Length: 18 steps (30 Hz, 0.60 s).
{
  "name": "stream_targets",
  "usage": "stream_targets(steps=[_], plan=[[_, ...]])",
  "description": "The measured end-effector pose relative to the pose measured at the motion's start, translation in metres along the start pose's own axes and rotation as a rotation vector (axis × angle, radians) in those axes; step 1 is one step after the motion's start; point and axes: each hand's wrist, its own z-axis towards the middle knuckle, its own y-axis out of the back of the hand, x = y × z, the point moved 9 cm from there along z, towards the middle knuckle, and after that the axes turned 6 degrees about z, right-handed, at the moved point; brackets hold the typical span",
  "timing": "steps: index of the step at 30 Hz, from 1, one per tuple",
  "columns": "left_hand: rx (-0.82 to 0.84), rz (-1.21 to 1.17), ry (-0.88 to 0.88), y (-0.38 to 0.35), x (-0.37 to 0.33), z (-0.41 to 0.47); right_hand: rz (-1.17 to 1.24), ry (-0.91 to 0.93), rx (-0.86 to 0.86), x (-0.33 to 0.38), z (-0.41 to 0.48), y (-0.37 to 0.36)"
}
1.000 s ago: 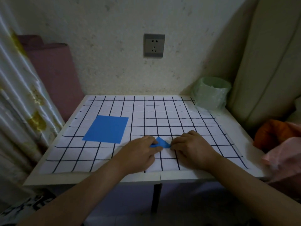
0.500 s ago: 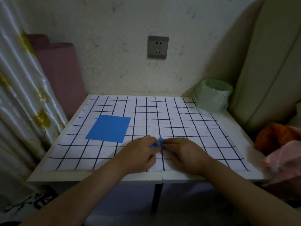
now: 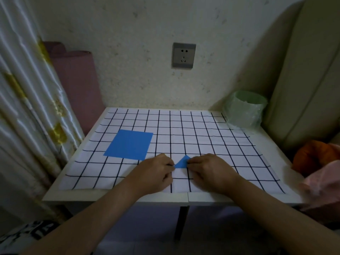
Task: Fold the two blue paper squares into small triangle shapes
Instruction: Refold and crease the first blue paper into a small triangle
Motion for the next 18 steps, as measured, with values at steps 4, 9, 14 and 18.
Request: stream_targets(steps=[4, 9, 14, 18], plan=[[-0.007, -0.008, 0.060, -0.002, 0.005, -0.007, 0.053, -0.046, -0.022, -0.002, -0.001, -0.001], [-0.001, -0.121, 0.200, -0.007, 0.021, 0.001, 0.178, -0.166, 0.002, -0.023, 0.005, -0.004], [0.097, -0.210, 0.246, -0.024, 0.029, 0.021, 0.215, -0.238, -0.014, -0.040, 0.012, -0.001], [0.082, -0.205, 0.206, -0.030, 0.031, 0.041, 0.152, -0.347, -0.015, -0.067, 0.010, -0.006]])
